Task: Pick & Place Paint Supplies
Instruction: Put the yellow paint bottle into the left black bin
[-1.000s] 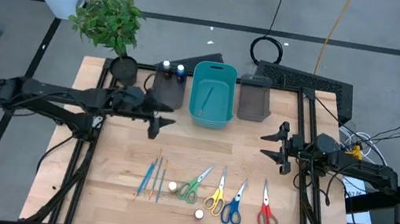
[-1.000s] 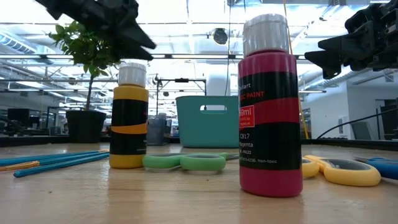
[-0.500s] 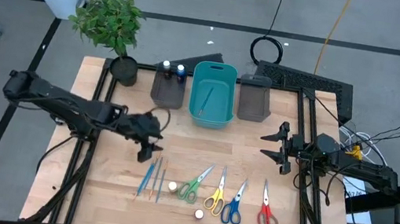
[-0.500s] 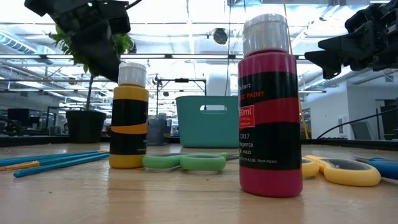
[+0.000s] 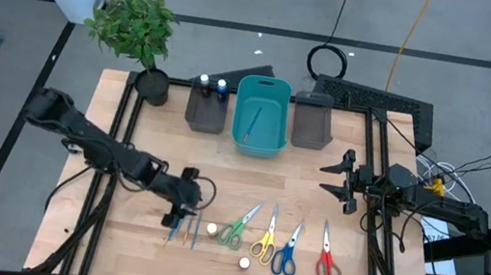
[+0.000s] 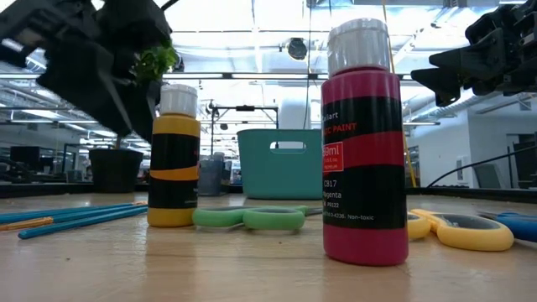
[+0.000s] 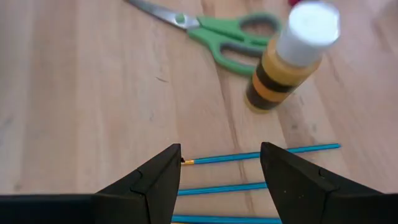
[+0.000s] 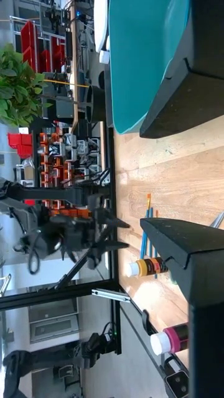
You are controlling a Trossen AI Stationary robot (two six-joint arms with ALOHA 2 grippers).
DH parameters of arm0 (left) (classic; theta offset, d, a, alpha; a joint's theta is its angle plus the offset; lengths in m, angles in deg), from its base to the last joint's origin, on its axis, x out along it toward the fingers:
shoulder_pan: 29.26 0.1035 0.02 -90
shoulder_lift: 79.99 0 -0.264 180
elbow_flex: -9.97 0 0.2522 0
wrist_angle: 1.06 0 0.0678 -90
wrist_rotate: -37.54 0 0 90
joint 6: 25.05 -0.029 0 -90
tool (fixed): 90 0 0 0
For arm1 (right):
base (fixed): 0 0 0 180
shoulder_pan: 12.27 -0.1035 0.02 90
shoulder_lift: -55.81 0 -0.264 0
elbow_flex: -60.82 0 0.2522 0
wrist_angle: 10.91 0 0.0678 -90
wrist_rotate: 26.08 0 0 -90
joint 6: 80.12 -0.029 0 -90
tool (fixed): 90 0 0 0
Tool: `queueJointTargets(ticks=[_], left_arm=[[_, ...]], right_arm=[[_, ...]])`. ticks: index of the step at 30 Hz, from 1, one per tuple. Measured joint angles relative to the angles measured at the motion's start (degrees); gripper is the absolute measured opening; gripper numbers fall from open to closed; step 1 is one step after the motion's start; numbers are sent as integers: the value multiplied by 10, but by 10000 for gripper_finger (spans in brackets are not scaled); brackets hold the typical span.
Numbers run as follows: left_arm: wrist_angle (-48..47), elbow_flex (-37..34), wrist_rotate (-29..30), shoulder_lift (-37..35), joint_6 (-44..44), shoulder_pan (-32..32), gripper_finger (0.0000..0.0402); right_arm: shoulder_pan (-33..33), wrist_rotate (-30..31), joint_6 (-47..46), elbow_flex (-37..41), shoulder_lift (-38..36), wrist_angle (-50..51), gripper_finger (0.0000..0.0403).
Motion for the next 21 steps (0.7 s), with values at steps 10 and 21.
queueJointTargets(ticks=[10, 21], left_arm=[[107, 0, -49, 79, -13, -18, 228], [210, 0, -36, 131, -59, -49, 248]], right_arm=[[0, 0, 0, 0, 0, 0, 212], [0, 0, 0, 0, 0, 0, 212]])
